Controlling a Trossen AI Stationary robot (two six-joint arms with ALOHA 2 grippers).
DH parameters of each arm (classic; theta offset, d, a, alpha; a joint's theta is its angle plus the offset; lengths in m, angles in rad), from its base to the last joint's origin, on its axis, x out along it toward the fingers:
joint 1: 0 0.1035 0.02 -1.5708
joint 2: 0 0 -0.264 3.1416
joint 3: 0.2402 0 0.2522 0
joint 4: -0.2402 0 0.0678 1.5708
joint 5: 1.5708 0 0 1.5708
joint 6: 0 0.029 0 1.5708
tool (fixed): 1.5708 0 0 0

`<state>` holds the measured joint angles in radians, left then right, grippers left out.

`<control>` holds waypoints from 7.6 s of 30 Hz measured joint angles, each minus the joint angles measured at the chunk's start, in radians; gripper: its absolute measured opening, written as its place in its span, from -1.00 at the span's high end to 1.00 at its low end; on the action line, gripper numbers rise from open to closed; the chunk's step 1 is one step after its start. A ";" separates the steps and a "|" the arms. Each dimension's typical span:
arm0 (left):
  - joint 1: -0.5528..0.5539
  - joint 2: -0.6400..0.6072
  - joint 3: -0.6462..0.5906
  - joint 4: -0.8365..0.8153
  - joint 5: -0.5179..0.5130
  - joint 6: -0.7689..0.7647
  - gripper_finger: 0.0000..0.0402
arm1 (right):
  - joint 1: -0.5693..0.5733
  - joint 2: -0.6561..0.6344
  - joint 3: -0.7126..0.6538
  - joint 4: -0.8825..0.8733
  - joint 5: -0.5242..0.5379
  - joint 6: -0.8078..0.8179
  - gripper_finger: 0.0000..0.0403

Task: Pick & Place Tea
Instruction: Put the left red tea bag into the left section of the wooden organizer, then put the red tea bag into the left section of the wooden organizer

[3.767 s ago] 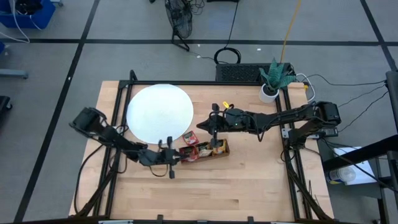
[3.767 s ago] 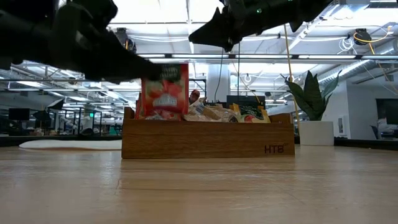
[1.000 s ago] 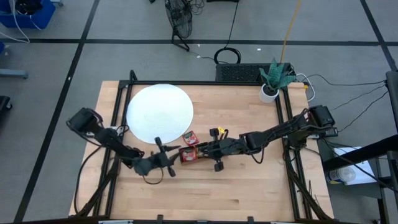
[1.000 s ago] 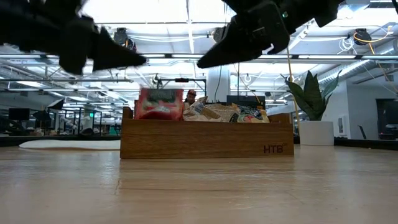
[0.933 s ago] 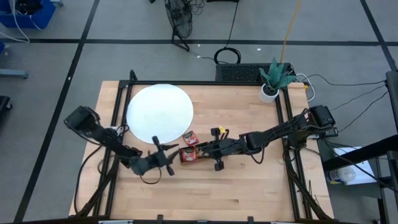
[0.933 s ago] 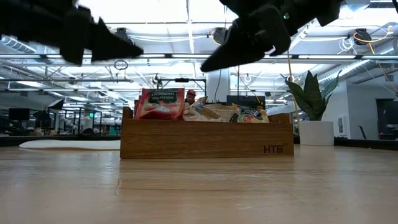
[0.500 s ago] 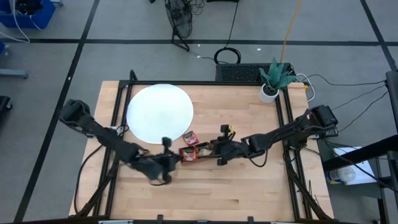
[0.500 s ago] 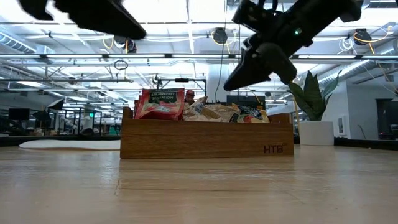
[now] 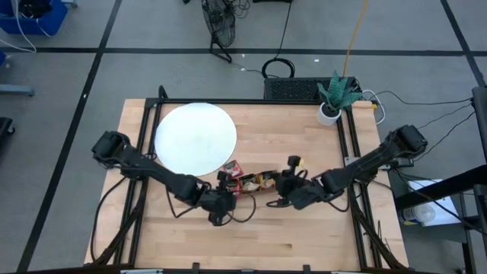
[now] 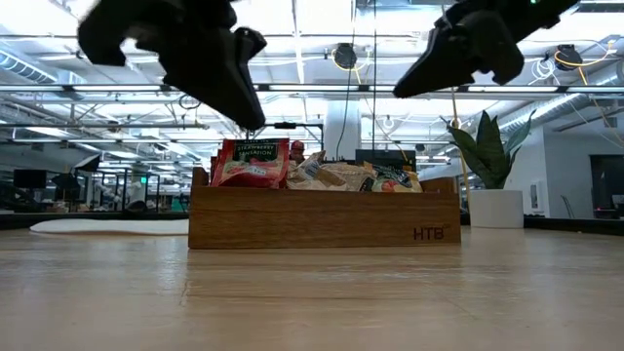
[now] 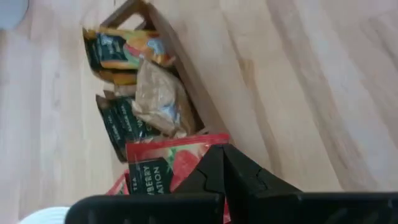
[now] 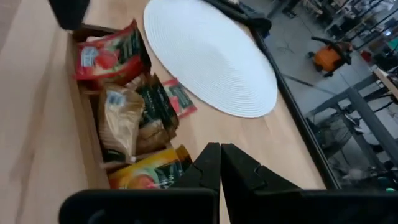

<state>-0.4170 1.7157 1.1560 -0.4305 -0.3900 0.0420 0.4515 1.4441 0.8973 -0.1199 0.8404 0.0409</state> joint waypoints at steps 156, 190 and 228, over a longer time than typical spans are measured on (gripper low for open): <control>0.553 0.234 -0.003 0.157 0.432 0.340 -0.04 | -0.201 -0.031 -0.159 0.098 0.019 -0.008 1.00; 0.544 0.064 -0.006 0.173 0.152 0.524 0.95 | -0.201 -0.031 -0.159 0.101 0.020 -0.011 1.00; -0.137 0.134 -0.003 -0.211 -0.253 -0.490 0.84 | -0.201 -0.031 -0.159 0.244 -0.022 -0.008 1.00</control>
<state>-0.5544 1.8497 1.1534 -0.6413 -0.6430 -0.4478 0.2504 1.4136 0.7387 0.1237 0.8185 0.0325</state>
